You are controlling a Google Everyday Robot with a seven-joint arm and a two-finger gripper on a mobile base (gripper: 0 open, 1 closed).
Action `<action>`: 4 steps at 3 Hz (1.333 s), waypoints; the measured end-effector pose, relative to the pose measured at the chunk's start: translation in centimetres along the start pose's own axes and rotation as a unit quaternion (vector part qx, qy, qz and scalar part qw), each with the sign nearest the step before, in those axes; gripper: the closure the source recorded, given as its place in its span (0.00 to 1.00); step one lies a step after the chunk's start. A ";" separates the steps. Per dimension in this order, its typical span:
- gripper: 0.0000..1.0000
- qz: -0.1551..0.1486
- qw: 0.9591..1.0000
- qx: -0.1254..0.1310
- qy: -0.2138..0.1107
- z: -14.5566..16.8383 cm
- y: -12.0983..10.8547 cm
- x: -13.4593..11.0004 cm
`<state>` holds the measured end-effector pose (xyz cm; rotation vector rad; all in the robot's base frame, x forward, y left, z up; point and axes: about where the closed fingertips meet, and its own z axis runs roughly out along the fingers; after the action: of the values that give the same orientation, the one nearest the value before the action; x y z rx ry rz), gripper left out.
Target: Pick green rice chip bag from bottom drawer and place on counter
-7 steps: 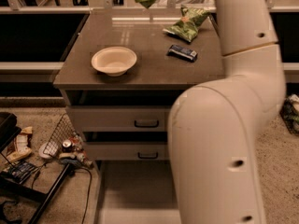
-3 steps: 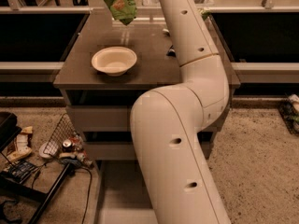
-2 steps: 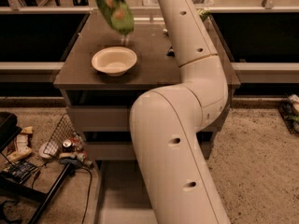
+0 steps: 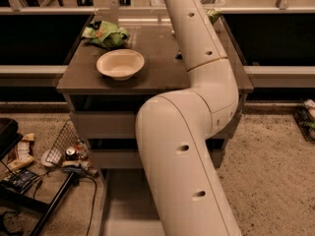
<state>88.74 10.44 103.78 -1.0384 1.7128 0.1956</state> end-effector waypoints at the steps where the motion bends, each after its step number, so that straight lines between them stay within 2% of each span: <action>1: 0.00 0.021 0.999 0.031 0.039 -1.7 -2.1 1.9; 2: 0.00 0.072 0.987 0.107 0.099 -7.7 -6.8 4.2; 3: 0.00 0.141 0.964 0.177 0.139 -15.8 -10.6 6.6; 4: 0.00 0.201 0.935 0.261 0.132 -26.9 -13.7 6.9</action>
Offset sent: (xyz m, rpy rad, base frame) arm -0.1040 -0.1977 0.0098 -0.0266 0.1663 -0.6122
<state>79.42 -17.33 113.87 -0.3247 2.0587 -0.1463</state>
